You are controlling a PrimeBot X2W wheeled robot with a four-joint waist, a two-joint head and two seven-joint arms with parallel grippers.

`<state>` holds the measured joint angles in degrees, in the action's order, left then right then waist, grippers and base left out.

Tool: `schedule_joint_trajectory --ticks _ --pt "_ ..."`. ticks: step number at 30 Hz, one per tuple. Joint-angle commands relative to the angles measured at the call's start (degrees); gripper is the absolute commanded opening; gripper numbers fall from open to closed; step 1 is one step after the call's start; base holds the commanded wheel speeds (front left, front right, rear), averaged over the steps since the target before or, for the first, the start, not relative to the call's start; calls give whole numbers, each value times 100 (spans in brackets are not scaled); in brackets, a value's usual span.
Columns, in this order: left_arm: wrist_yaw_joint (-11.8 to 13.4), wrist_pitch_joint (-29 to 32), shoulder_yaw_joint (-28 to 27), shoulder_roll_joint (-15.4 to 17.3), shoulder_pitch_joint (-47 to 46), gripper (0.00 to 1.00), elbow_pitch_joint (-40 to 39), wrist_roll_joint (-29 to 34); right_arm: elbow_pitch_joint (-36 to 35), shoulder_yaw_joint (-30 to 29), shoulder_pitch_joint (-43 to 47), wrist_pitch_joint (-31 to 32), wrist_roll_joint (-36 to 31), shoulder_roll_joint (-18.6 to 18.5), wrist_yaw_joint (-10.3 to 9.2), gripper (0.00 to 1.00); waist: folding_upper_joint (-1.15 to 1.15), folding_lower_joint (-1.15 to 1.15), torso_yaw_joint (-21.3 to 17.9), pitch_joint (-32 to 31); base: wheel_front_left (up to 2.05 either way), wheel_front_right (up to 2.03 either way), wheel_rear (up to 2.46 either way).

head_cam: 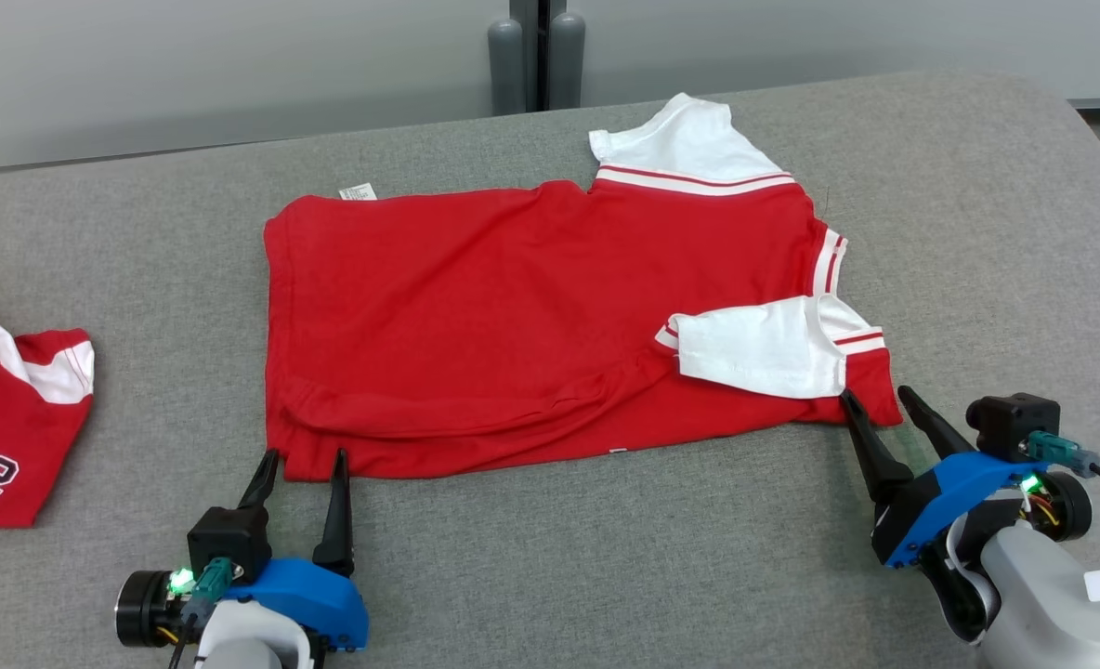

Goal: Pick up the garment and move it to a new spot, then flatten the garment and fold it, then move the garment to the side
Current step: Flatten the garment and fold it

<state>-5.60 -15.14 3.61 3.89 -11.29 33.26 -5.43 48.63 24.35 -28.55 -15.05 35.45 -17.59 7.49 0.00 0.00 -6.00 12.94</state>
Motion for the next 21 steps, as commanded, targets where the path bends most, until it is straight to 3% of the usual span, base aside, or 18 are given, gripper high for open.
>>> schedule_joint_trajectory --ticks 1,10,11,12,13,14,21 --pt "-16 2 -12 26 -119 100 21 41 65 20 -59 -14 20 24 2 100 0 0 12 15 0 0 0" --pt "102 2 20 27 -484 100 628 92 728 214 -405 30 134 187 1 100 0 0 46 112 0 0 0" --pt "102 3 18 24 -528 85 697 72 777 253 -424 52 163 211 2 48 0 0 48 122 0 0 0" --pt "88 9 25 17 -563 45 763 49 813 286 -438 52 191 231 2 19 0 0 50 129 0 0 0" --pt "65 9 32 8 -580 28 808 34 837 315 -450 48 219 245 2 0 0 0 53 131 0 0 0" --pt "49 9 30 -2 -588 0 830 -9 849 344 -455 43 260 253 2 0 0 0 58 131 0 0 0" --pt "5 2 -28 -41 -364 0 522 -178 710 461 -284 -14 499 131 1 0 0 0 86 -42 0 0 0"
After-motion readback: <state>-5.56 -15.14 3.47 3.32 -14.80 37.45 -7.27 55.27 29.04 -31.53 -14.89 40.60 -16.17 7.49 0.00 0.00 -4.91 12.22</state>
